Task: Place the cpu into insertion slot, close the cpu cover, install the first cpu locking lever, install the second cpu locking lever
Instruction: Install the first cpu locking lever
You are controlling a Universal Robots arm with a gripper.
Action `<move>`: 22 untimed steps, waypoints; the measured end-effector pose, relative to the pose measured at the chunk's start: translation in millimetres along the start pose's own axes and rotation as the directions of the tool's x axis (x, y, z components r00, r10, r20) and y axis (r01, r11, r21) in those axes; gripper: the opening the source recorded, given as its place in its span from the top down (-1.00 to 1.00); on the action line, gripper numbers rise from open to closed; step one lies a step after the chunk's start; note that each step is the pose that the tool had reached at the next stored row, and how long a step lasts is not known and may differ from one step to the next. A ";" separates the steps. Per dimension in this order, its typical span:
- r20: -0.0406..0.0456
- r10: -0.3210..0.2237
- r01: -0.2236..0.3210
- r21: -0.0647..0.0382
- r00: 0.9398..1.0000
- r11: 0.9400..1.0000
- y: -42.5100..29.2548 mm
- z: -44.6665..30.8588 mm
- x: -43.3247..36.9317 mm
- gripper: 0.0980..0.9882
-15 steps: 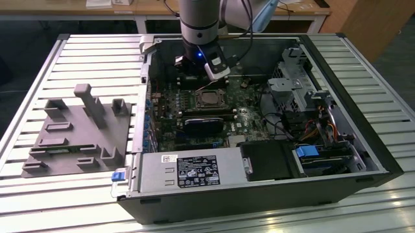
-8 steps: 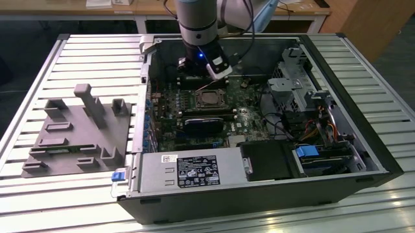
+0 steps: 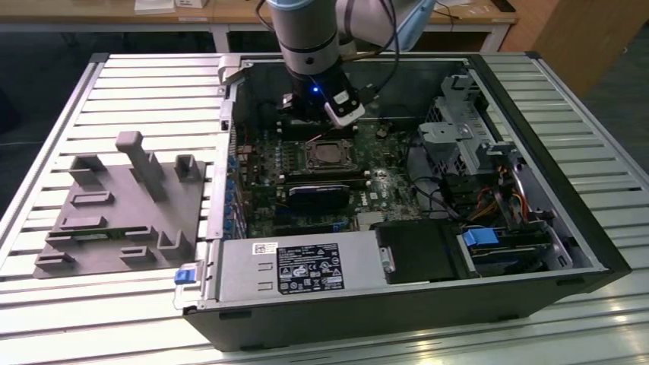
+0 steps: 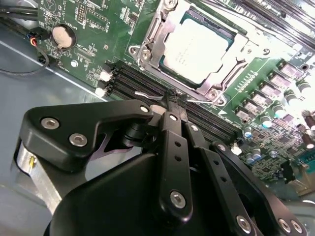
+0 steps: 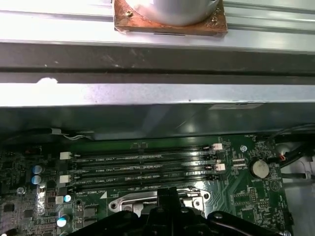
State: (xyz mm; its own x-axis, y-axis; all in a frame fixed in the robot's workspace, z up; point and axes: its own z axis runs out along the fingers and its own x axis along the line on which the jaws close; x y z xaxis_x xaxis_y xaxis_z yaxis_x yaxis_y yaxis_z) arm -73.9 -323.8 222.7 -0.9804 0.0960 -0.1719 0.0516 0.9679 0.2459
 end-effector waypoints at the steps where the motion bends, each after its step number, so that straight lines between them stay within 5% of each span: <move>1: 0.000 -0.001 0.001 0.000 1.000 1.000 0.0 0.4 0.1 0.99; 22: 0.001 -0.005 0.005 -0.003 1.000 1.000 8.3 9.4 -3.4 0.99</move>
State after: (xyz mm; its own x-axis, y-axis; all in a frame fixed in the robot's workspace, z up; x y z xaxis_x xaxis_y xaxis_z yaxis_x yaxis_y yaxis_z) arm -68.3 -313.9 216.3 -0.9806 0.0914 -0.1736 0.0463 0.9678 0.2476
